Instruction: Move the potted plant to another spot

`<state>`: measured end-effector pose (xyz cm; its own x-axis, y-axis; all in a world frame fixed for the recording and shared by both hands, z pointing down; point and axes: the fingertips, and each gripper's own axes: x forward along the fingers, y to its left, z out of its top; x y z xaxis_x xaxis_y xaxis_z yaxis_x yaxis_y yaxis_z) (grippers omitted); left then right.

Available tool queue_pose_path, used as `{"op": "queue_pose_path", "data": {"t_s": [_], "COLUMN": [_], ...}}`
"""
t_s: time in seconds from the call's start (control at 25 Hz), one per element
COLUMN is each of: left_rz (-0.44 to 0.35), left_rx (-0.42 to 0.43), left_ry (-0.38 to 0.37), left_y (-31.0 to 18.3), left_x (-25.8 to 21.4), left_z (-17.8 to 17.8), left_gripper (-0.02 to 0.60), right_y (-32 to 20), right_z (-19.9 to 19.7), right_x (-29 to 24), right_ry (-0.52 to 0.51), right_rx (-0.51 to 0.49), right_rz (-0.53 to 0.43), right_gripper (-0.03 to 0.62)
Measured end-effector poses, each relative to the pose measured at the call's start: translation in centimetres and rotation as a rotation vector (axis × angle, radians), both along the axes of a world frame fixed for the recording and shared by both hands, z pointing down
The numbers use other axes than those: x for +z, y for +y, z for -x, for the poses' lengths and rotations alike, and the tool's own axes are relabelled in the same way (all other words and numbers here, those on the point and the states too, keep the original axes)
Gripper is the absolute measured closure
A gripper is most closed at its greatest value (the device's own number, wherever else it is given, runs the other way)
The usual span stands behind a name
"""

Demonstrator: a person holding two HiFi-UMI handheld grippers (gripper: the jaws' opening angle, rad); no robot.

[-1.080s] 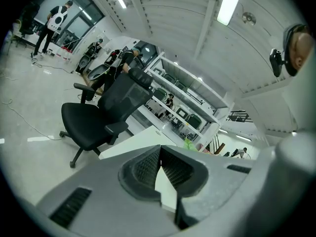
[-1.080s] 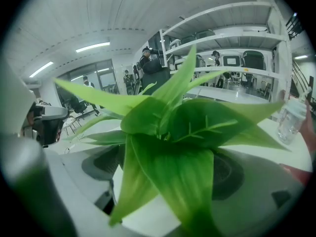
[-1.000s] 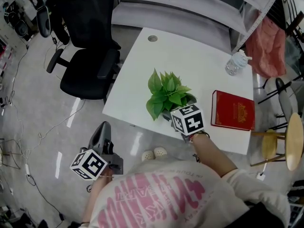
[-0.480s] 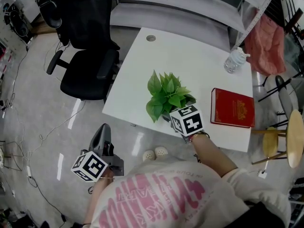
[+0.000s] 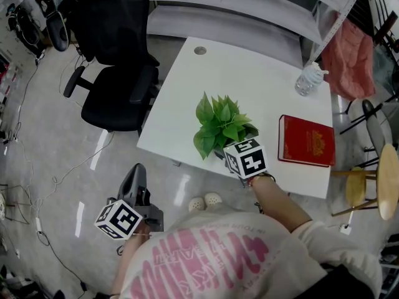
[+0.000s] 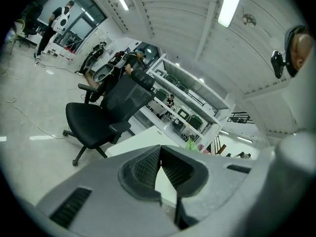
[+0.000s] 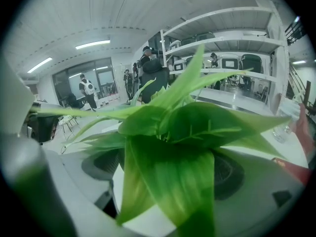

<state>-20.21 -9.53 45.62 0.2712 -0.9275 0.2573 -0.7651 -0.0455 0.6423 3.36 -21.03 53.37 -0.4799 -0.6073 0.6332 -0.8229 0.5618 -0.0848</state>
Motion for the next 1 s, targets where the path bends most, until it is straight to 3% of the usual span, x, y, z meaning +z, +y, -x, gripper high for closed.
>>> {"op": "queue_pose_path", "data": {"t_s": [0.52,1.0], "left_rz": [-0.012,-0.023], "left_rx": [0.011,0.064], "left_ry": [0.007,0.001], "left_y": [-0.2,-1.3], "left_x": [-0.2,0.0], "left_z": [1.2,3.2], "left_gripper": [0.577,0.578], "right_y": [-0.1,-0.1], "right_z": [0.1,0.3], "right_x": [0.0,-0.1], "right_ry": [0.003,0.001], "right_rx": [0.024,0.127], "right_rz": [0.006,-0.004], "right_gripper": [0.082,0.083]}}
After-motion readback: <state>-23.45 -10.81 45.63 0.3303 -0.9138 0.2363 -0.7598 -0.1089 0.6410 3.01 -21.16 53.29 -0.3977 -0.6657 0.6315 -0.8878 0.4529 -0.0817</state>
